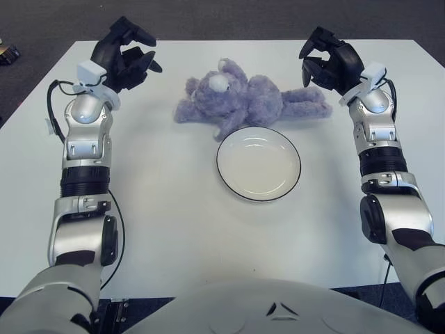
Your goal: Put the doll into the plate.
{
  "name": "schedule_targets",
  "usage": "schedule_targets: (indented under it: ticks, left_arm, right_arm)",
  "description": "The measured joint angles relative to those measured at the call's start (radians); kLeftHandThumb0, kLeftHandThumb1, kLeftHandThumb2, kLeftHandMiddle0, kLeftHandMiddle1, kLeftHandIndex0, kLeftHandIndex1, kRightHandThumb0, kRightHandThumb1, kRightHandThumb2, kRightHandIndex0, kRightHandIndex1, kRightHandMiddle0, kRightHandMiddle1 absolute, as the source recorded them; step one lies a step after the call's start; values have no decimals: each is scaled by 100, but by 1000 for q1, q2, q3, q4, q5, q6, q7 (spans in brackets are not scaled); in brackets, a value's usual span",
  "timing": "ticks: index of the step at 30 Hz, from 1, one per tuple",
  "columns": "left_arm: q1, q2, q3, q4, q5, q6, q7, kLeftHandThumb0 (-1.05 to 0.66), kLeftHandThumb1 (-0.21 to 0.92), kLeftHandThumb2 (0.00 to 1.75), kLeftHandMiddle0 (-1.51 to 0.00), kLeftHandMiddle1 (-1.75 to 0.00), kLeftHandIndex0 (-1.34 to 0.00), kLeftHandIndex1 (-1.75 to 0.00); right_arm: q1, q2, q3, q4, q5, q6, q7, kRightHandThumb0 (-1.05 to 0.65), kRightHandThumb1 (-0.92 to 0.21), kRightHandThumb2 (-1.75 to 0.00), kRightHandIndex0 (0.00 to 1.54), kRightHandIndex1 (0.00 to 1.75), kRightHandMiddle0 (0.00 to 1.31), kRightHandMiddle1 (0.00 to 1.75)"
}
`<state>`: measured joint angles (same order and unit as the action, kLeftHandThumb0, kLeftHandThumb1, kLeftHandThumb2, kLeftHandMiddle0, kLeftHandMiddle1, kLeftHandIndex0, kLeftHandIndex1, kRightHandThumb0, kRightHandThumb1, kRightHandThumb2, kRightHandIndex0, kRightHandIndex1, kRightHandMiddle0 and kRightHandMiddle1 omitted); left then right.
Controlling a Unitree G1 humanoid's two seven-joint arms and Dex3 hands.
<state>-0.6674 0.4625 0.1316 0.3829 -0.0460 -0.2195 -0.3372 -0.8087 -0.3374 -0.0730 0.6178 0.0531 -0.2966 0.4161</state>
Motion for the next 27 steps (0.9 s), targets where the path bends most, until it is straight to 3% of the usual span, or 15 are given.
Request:
schedule_targets:
  ticks: [10, 13, 14, 16, 19, 27]
  left_arm:
    - [-120, 55, -87, 183, 90, -223, -91, -1, 92, 31, -55, -128, -22, -159]
    - [-139, 58, -103, 213, 107, -251, -96, -21, 92, 34, -63, -77, -30, -157]
    - [-144, 59, -110, 223, 115, -259, -96, -26, 92, 34, -68, -59, -32, -157]
    - [-153, 60, -123, 238, 133, -267, -97, -39, 92, 27, -73, -32, -34, -103]
    - [-165, 63, -145, 260, 157, -274, -101, -49, 92, 21, -72, -13, -35, -69]
    - [-206, 73, -206, 286, 220, -256, -157, -61, 92, 8, -56, -1, -32, -45]
  right_arm:
    - [-49, -8, 35, 50, -112, -31, -95, -36, -92, -26, 73, 166, 48, 146]
    - [-61, -10, 37, 55, -121, -32, -106, -36, -92, -25, 71, 159, 48, 145]
    - [-64, -12, 38, 57, -124, -32, -109, -29, -89, -28, 69, 154, 49, 141]
    - [-70, -13, 41, 59, -130, -32, -116, -12, -83, -35, 67, 141, 48, 134]
    - [-78, -13, 47, 61, -141, -32, -121, -4, -87, -28, 65, 130, 45, 135]
    - [-82, -20, 74, 78, -152, -55, -112, -1, -92, -28, 46, 130, 38, 151]
